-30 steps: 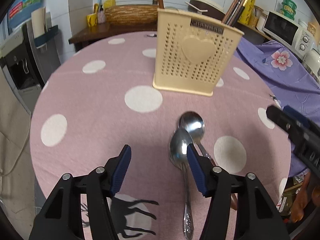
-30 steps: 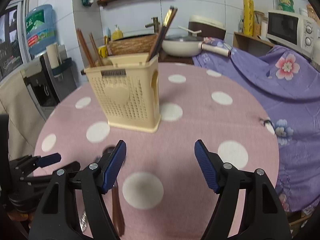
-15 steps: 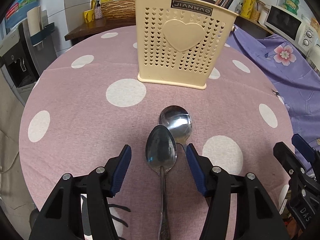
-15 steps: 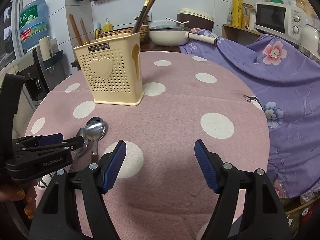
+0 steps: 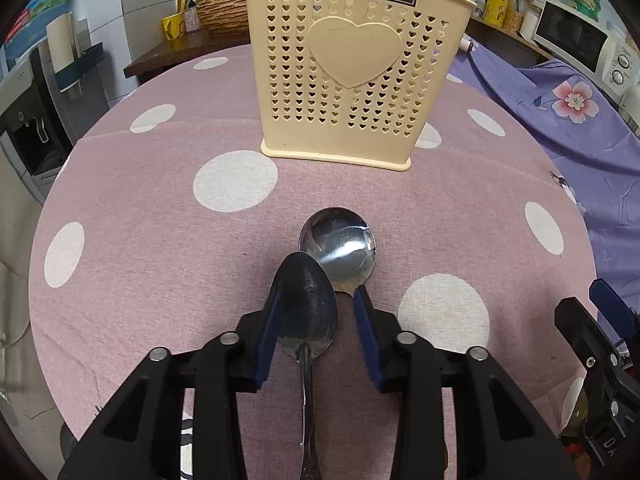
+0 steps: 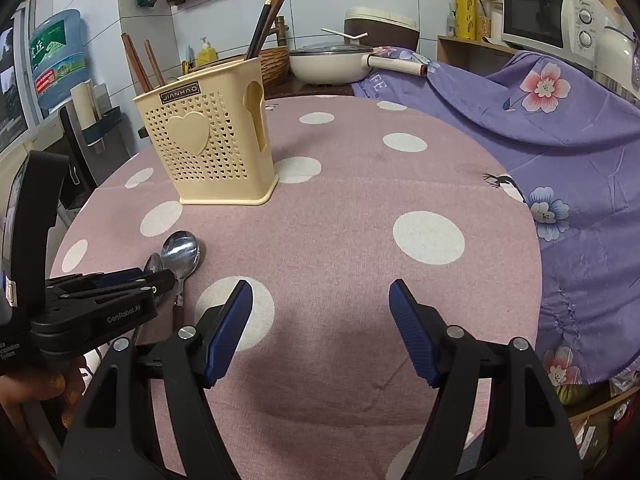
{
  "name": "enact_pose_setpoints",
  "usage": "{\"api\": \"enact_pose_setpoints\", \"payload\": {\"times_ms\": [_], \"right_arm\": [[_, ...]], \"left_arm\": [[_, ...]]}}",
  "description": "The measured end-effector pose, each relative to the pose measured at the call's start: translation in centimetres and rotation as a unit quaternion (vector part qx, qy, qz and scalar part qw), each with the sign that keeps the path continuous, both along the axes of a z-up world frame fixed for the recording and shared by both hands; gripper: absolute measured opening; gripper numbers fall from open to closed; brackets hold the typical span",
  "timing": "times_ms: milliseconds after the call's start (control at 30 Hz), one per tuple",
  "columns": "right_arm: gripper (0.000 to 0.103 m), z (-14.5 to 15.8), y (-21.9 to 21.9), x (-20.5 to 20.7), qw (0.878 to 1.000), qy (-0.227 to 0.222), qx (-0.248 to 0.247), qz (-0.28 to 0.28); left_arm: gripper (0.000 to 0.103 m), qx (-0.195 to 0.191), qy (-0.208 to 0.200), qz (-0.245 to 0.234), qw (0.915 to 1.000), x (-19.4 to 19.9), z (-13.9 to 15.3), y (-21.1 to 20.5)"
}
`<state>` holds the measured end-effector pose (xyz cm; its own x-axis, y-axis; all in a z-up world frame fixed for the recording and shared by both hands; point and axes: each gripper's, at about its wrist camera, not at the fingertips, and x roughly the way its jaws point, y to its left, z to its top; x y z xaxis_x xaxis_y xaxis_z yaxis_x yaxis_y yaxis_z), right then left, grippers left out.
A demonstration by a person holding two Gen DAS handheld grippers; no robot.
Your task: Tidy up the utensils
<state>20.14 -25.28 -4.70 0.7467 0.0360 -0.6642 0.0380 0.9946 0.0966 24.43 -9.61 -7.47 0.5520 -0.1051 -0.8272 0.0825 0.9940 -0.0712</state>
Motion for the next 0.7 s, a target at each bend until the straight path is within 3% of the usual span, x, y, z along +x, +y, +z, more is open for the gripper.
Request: {"api": "enact_pose_setpoints", "payload": {"times_ms": [133, 433, 700], "right_arm": [[0.071, 0.0, 0.0, 0.1, 1.0, 0.002, 0.001, -0.001], [0.071, 0.1, 2.3, 1.2, 0.999, 0.007, 0.001, 0.046], [0.071, -1.0, 5.1, 3.1, 0.994, 0.039, 0.015, 0.103]], "left_arm": [[0.017, 0.002, 0.002, -0.005, 1.0, 0.0, -0.1, -0.1], [0.008, -0.015, -0.001, 0.0, 0.9999, -0.3, 0.5, 1.3], [0.004, -0.025, -0.012, 0.009, 0.9996, -0.6, 1.2, 3.9]]}}
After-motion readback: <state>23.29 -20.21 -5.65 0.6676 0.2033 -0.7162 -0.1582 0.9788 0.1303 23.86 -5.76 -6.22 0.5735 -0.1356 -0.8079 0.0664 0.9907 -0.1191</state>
